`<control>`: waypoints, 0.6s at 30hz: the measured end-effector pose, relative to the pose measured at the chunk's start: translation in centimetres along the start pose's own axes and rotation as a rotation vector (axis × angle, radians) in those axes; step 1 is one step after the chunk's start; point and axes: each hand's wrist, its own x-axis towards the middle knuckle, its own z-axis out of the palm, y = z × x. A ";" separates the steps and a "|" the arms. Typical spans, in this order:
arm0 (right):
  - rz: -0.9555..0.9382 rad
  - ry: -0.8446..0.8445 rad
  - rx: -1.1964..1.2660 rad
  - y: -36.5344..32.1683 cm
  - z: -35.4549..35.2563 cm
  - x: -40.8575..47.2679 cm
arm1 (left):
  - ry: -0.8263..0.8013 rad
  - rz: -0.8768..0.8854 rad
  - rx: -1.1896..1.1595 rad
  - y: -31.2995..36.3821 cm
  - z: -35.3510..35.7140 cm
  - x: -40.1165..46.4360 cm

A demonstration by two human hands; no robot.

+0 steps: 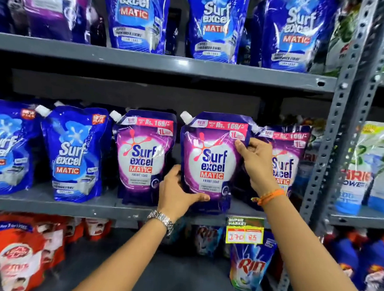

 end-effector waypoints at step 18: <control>0.065 -0.033 -0.128 2.3 -0.1 0.9 | -0.034 0.004 0.191 -1.6 1.0 0.7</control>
